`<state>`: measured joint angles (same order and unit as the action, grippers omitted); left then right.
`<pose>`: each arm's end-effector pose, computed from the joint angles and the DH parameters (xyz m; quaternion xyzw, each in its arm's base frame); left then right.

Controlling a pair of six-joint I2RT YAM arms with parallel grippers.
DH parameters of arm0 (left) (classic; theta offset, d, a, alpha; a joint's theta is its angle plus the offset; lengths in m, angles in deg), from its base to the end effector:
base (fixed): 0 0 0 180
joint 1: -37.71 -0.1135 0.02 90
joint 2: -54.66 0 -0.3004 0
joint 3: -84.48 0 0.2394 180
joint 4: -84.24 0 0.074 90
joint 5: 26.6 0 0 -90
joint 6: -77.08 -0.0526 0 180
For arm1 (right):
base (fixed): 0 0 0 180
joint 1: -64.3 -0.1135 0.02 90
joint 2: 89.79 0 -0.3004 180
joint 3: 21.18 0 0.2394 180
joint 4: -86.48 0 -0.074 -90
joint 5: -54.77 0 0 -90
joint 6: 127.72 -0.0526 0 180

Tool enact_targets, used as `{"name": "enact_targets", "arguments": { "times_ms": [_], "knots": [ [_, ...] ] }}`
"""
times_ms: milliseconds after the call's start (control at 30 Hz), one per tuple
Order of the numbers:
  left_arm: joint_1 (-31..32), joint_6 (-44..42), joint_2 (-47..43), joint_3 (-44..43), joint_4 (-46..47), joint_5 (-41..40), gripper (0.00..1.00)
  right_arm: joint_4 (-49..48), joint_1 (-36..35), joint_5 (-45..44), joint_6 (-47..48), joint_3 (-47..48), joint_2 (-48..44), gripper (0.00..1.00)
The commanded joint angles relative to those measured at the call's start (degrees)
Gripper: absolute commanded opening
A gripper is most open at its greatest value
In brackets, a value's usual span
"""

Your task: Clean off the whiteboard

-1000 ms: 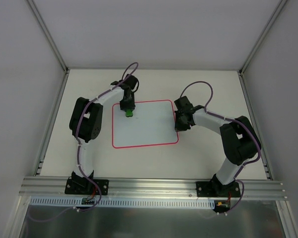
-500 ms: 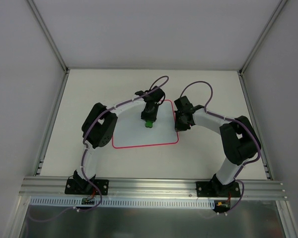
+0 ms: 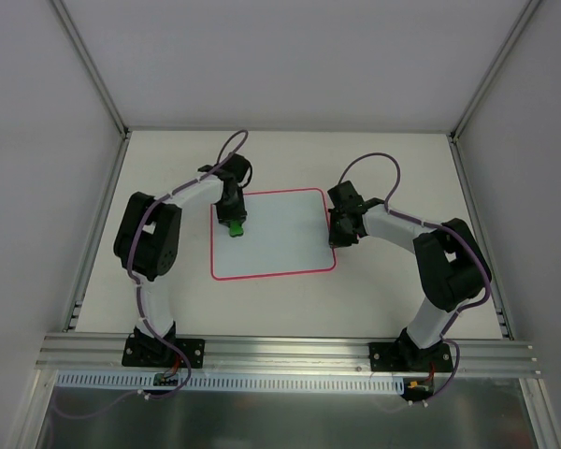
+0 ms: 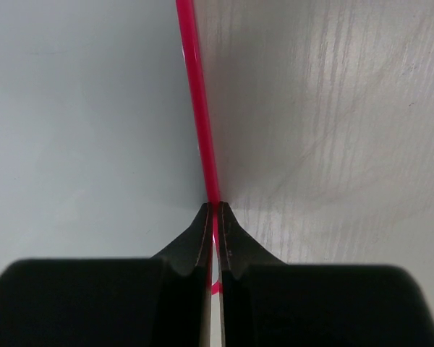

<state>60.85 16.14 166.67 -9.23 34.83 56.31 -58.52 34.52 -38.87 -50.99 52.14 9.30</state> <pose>0.3775 -0.1543 0.2001 -0.0625 0.9773 -0.0304 0.1999 0.3009 0.1684 0.1957 -0.1309 0.9583 0.0639 0.2459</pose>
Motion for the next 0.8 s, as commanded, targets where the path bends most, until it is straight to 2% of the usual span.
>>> {"name": "enact_targets", "arguments": {
  "times_ms": [0, 300, 400, 500, 633, 767],
  "knots": [
    [1.5, 0.3, 3.8, 4.5, -7.1, -3.1, 0.0, 3.2, 0.0, -2.2, 0.4, -2.4, 3.8, 0.01],
    [14.0, 1.9, 7.2, 0.1, -6.9, 4.7, 0.0, 3.2, 0.1, -2.1, 0.5, -2.4, 3.0, 0.0],
    [15.0, 2.2, 7.0, 0.0, -6.5, 5.7, 0.0, 3.2, 0.2, -2.4, 0.7, -2.7, 2.7, 0.0],
    [14.3, 2.0, 5.9, 1.1, -6.6, 3.0, 0.0, 3.2, 0.2, -2.3, 0.7, -2.8, 2.8, 0.0],
    [8.7, 1.7, 3.2, 3.6, -6.6, 2.0, 0.0, 3.1, 0.2, -2.2, 0.8, -3.0, 2.6, 0.0],
    [0.4, 0.1, 2.5, 5.4, -6.6, -0.3, 0.0, 3.2, 0.2, -2.0, 1.0, -2.8, 2.8, 0.0]
  ]
}}
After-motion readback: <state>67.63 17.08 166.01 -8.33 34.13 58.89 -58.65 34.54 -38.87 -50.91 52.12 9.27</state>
